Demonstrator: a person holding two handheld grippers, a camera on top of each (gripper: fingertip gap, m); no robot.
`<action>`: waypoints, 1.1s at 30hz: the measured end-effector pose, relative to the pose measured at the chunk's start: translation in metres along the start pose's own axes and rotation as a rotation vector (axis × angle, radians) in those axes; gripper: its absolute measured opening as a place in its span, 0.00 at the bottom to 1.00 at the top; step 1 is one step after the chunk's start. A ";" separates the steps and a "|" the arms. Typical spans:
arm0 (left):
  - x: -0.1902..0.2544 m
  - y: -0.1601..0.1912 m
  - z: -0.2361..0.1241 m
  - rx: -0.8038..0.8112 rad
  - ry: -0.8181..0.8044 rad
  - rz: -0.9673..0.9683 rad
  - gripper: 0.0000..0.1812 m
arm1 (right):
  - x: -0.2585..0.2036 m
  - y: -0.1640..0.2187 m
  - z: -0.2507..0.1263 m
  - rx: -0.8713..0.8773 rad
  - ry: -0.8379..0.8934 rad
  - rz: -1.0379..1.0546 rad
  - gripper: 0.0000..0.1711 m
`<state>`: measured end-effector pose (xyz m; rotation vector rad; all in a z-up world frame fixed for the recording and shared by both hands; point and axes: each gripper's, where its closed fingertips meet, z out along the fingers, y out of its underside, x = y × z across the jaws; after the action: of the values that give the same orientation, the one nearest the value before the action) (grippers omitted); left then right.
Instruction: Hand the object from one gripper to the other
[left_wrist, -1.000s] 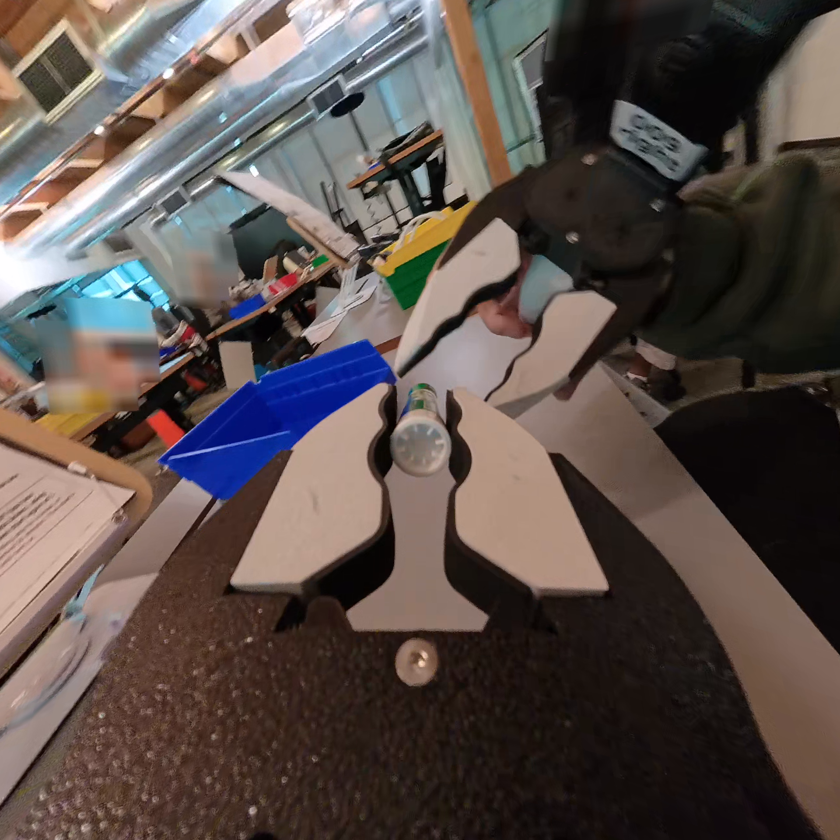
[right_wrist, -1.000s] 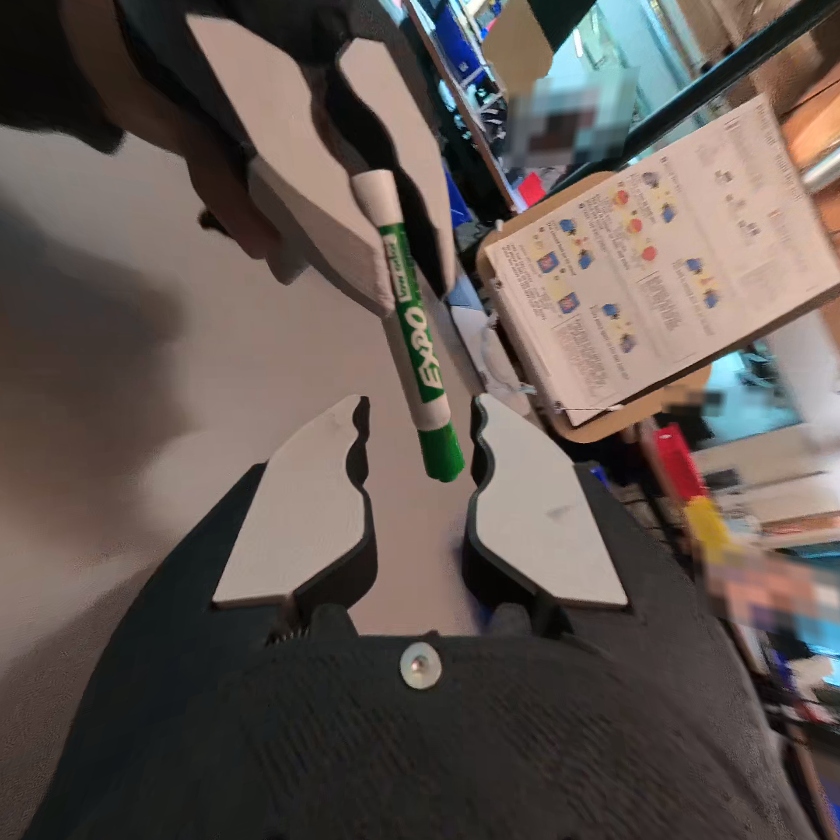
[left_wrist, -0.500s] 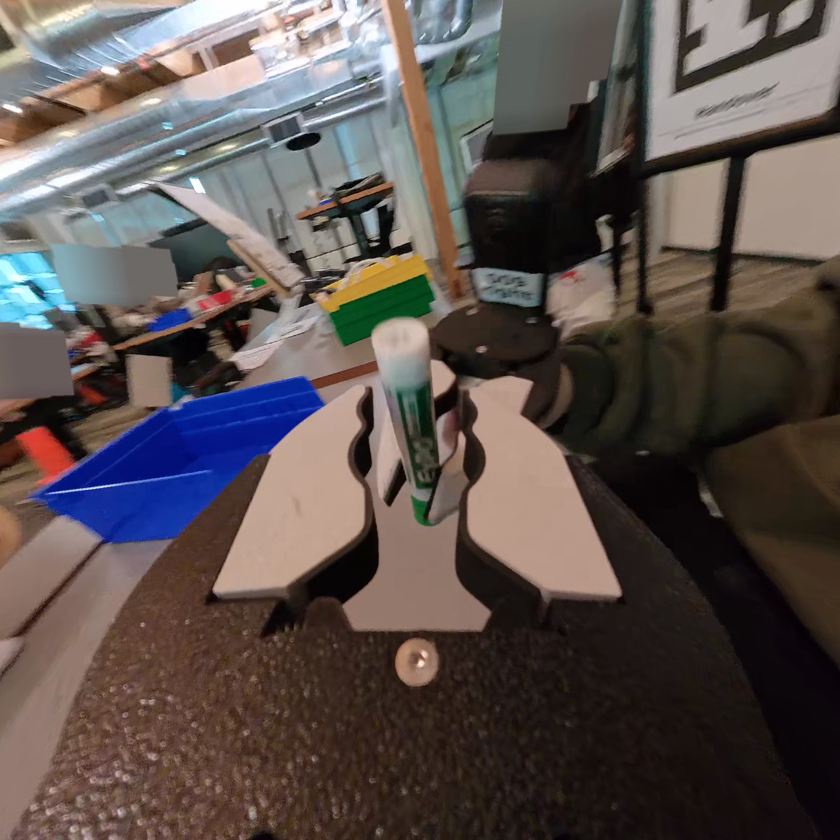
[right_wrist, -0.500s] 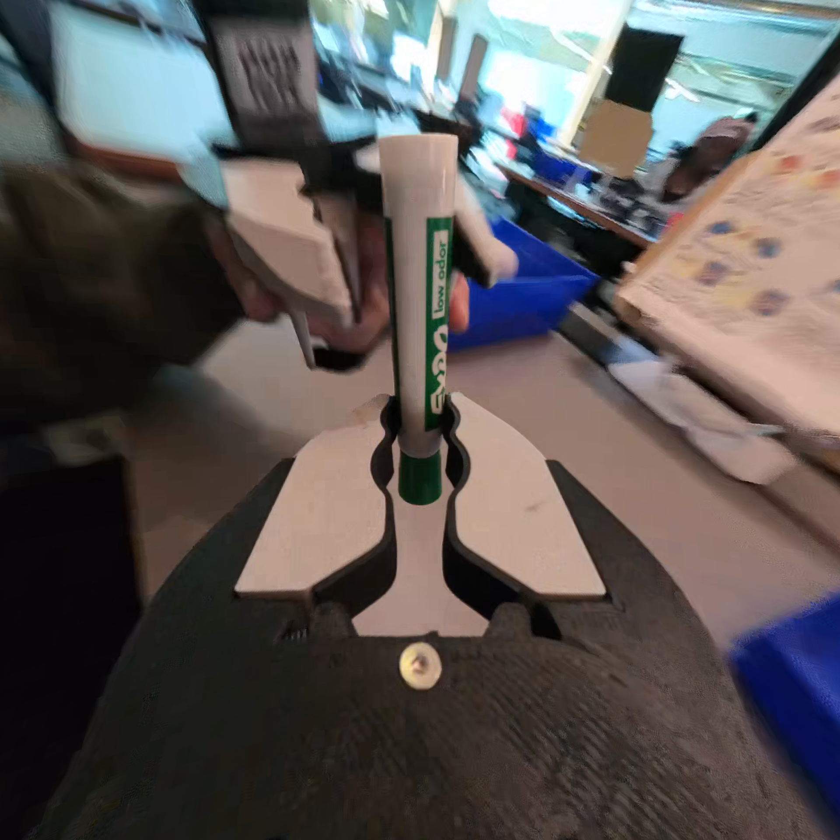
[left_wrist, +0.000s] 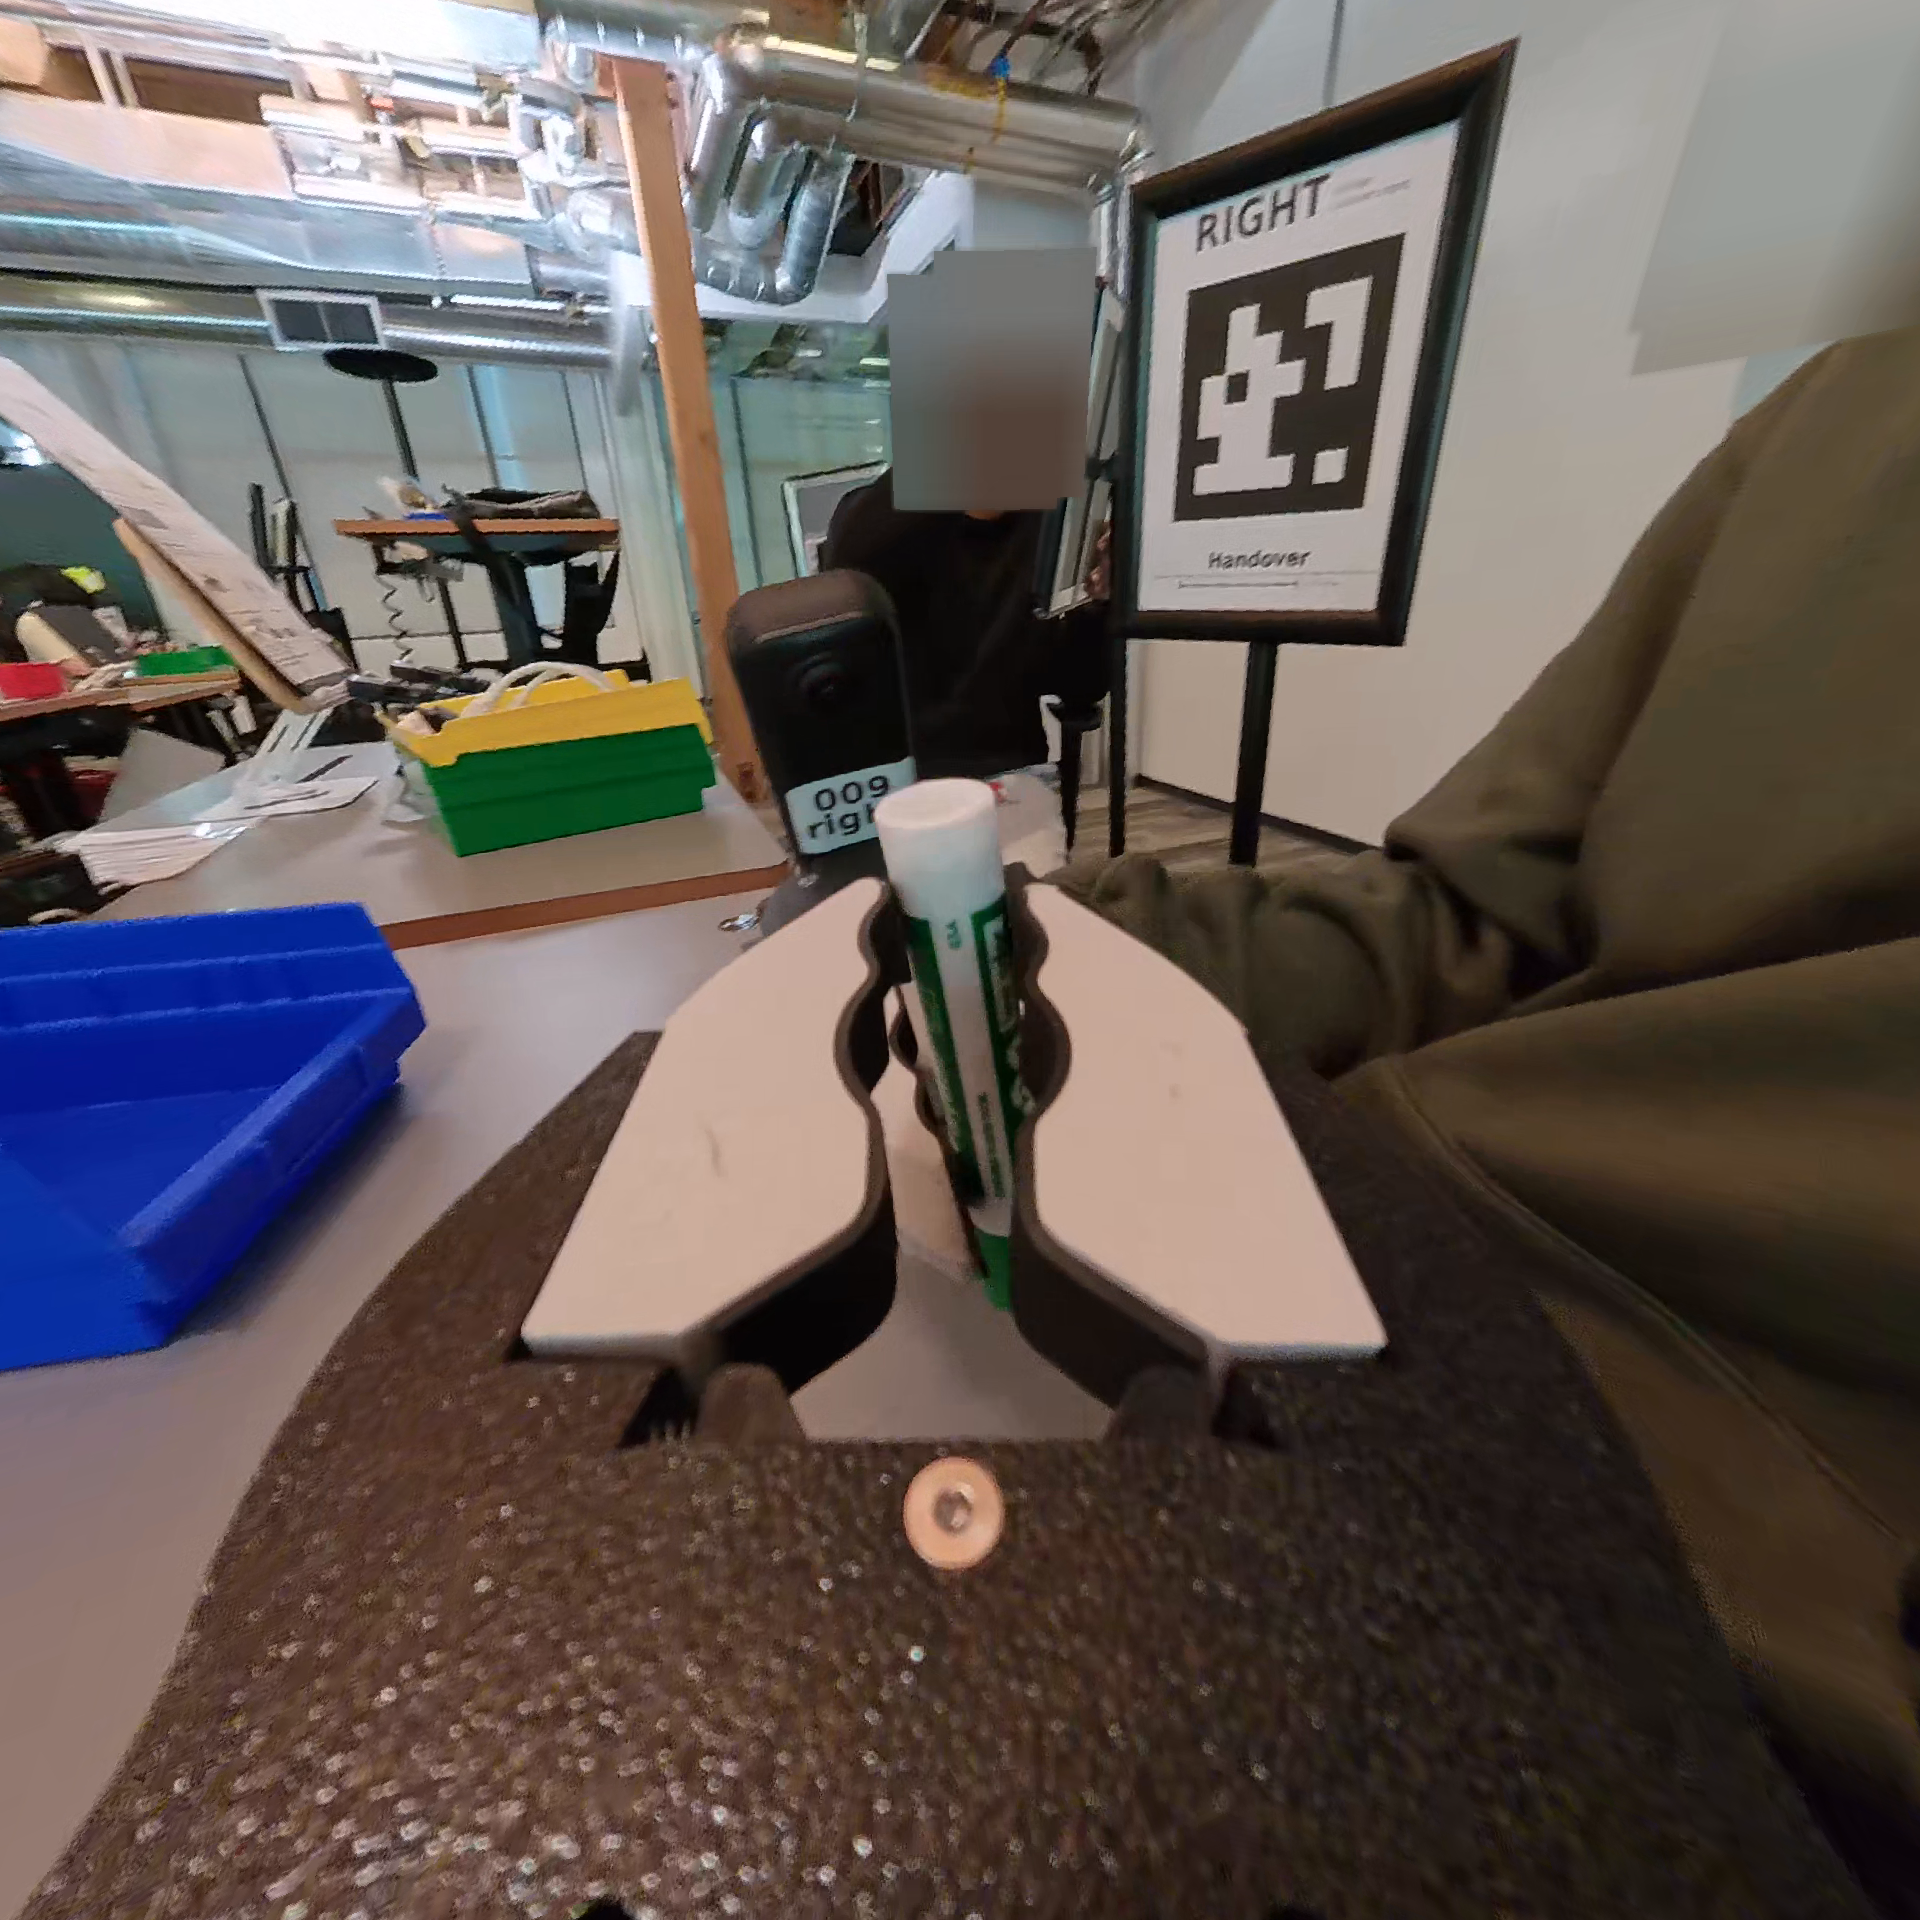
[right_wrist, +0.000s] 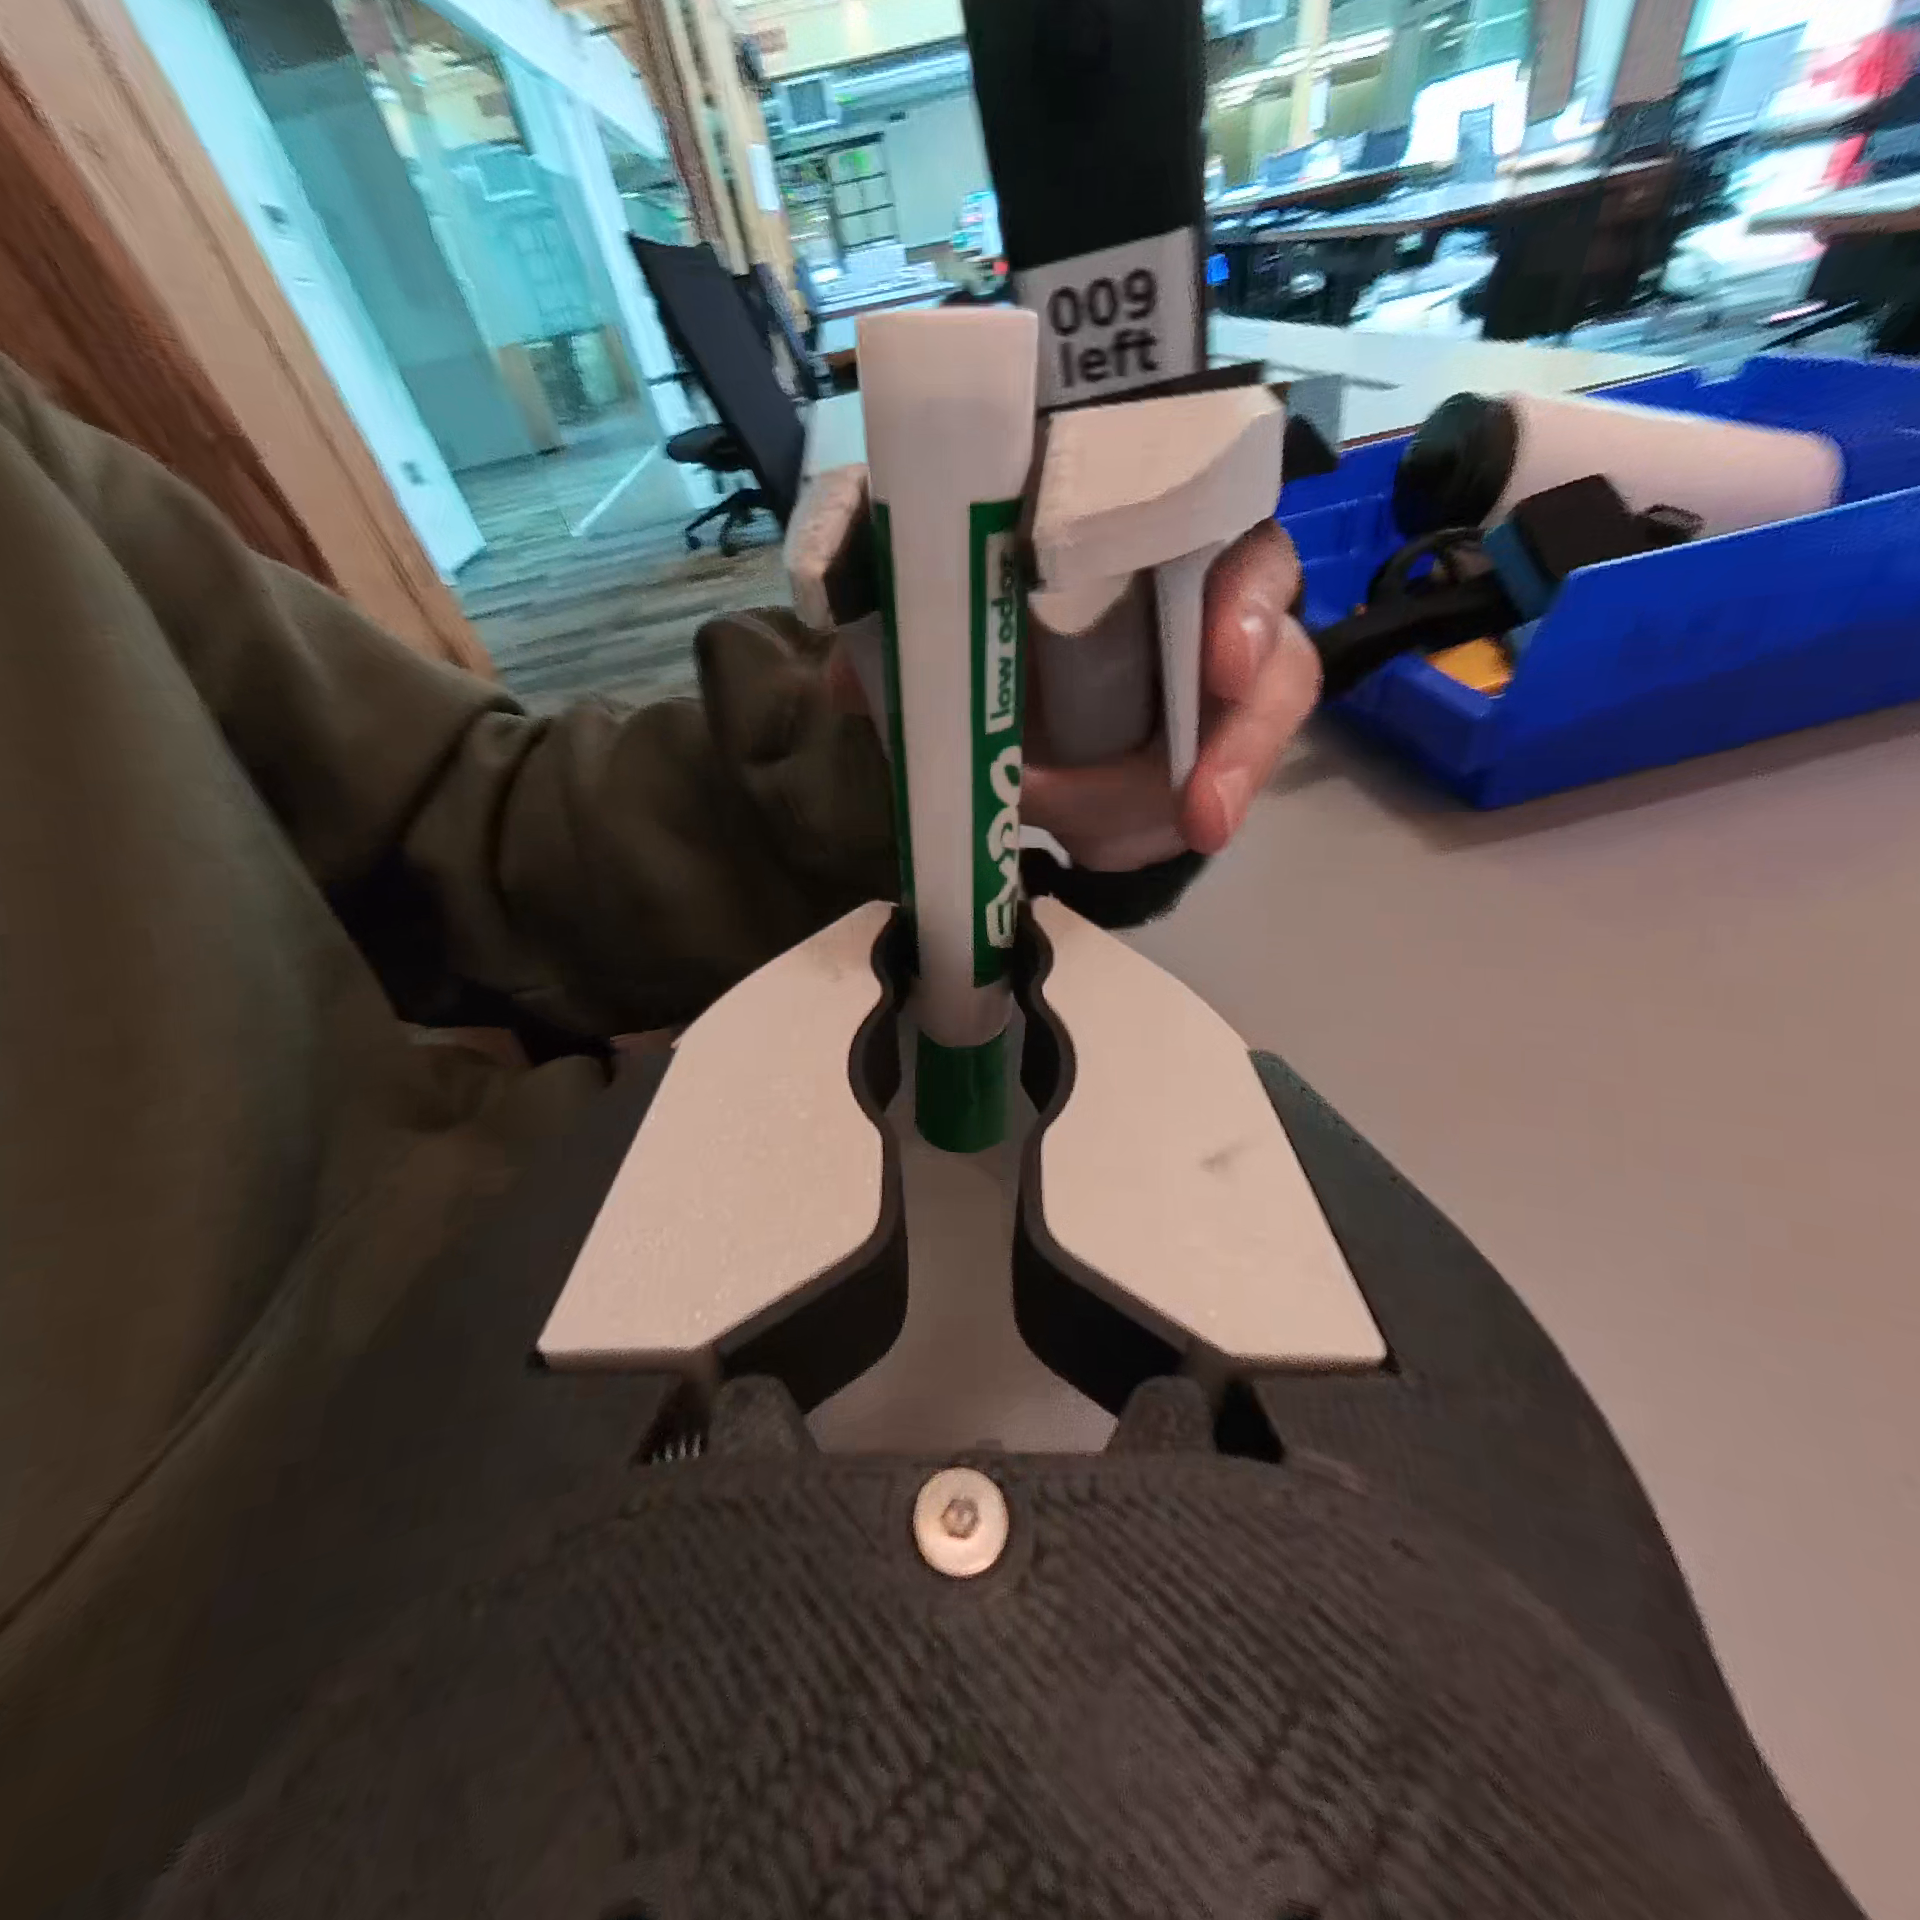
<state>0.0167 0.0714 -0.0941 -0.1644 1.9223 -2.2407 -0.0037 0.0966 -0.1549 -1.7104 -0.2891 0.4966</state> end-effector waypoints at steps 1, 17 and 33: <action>-0.006 0.000 -0.001 -0.015 -0.039 -0.004 0.11 | 0.010 -0.002 -0.002 0.019 0.073 -0.024 0.11; -0.095 -0.019 -0.047 0.051 -0.856 -0.266 0.11 | 0.094 -0.017 -0.028 -0.141 1.023 -0.611 0.11; -0.082 -0.028 -0.038 0.048 -0.718 -0.182 0.11 | 0.081 -0.015 -0.014 0.024 0.724 -0.244 0.11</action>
<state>0.0872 0.1294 -0.0691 -1.0129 1.4953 -1.9281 0.0751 0.1243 -0.1514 -1.6876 0.0370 -0.3051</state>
